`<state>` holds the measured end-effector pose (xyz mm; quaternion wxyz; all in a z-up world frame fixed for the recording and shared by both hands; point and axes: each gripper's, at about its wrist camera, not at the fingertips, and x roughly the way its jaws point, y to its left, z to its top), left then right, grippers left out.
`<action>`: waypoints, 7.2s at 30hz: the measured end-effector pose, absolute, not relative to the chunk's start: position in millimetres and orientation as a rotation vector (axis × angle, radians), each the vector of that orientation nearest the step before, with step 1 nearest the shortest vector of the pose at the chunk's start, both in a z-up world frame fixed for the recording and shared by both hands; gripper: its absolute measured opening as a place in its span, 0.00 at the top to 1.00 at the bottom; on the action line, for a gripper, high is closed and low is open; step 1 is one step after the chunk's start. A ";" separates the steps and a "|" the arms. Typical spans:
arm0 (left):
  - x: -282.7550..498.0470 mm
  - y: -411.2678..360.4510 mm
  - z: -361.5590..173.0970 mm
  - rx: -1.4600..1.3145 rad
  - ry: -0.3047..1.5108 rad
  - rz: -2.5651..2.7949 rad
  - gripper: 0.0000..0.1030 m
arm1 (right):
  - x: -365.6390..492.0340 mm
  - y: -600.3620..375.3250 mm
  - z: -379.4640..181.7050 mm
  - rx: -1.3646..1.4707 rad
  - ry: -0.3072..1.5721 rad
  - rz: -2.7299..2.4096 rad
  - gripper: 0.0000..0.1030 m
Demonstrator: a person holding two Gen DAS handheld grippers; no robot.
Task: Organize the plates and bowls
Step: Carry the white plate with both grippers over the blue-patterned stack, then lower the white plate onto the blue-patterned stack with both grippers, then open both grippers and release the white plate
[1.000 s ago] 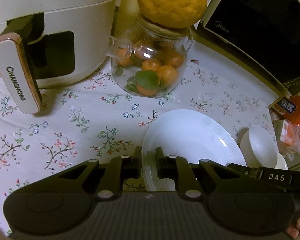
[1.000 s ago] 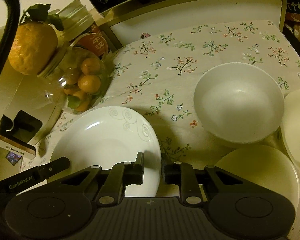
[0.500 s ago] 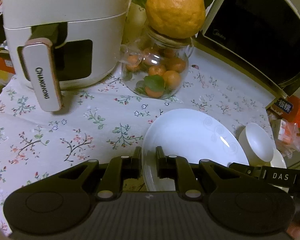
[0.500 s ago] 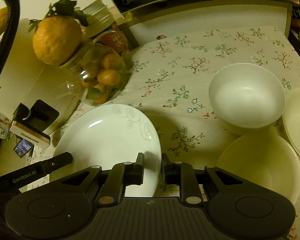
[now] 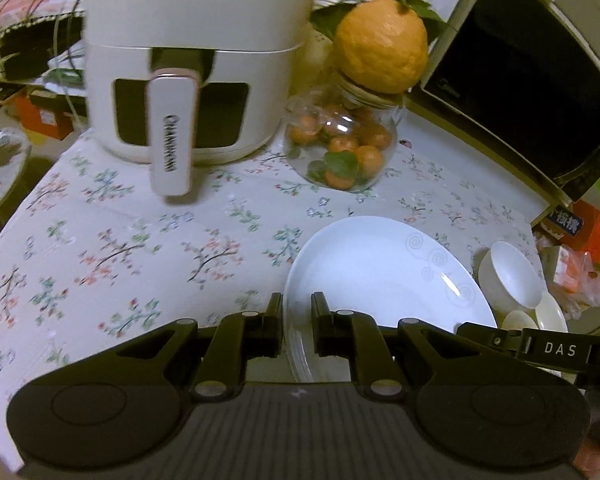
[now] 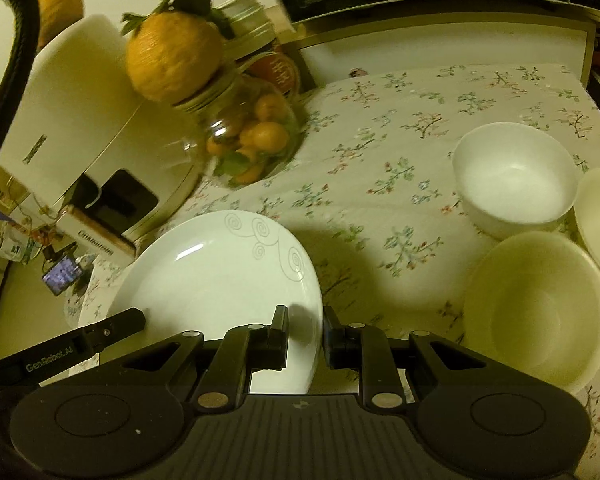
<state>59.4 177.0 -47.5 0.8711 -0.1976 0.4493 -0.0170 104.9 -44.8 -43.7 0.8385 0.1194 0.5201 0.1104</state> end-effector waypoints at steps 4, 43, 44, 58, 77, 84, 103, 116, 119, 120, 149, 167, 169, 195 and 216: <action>42.2 186.8 -47.8 -0.432 0.934 -0.016 0.89 | 91.5 -32.5 -39.1 0.237 1.098 0.259 0.82; -20.2 209.1 -68.7 -0.396 0.981 0.065 0.89 | 27.7 17.5 -60.9 0.135 1.194 0.321 0.82; -20.5 208.9 -69.0 -0.395 0.983 0.066 0.89 | 27.8 17.6 -61.2 0.135 1.197 0.321 0.82; -18.1 206.7 -72.4 -0.356 0.997 0.079 0.88 | 29.4 20.6 -66.7 0.133 1.226 0.312 0.81; -14.1 199.8 -75.1 -0.299 0.990 0.102 0.87 | 32.8 23.9 -69.8 0.114 1.227 0.294 0.80; -12.9 198.7 -77.4 -0.293 0.996 0.111 0.86 | 32.5 26.3 -69.4 0.098 1.221 0.286 0.80; -11.8 197.9 -76.8 -0.300 0.998 0.128 0.86 | 30.8 30.8 -70.4 0.071 1.198 0.262 0.79; -13.7 192.3 -77.6 -0.267 0.963 0.158 0.86 | 18.0 34.4 -70.6 0.061 1.117 0.228 0.78; -14.2 190.7 -77.2 -0.249 0.954 0.161 0.86 | 15.5 35.8 -71.3 0.064 1.093 0.211 0.78; -14.1 191.0 -77.0 -0.249 0.954 0.161 0.86 | 14.9 36.5 -71.4 0.065 1.086 0.206 0.78; -10.8 194.2 -77.5 -0.289 0.962 0.170 0.89 | 11.7 36.9 -71.1 0.077 1.062 0.187 0.78; -9.4 193.8 -78.6 -0.249 0.918 0.180 0.89 | 11.3 32.1 -70.9 0.100 1.068 0.195 0.84; -10.0 192.6 -78.9 -0.244 0.915 0.181 0.89 | 10.2 33.1 -71.0 0.093 1.063 0.192 0.84; -12.7 180.6 -91.4 -0.095 0.878 0.191 0.88 | 10.2 36.9 -75.2 0.070 1.050 0.182 0.82; -9.8 181.6 -94.8 -0.122 0.929 0.172 0.74 | 17.3 37.0 -80.3 0.097 1.092 0.232 0.69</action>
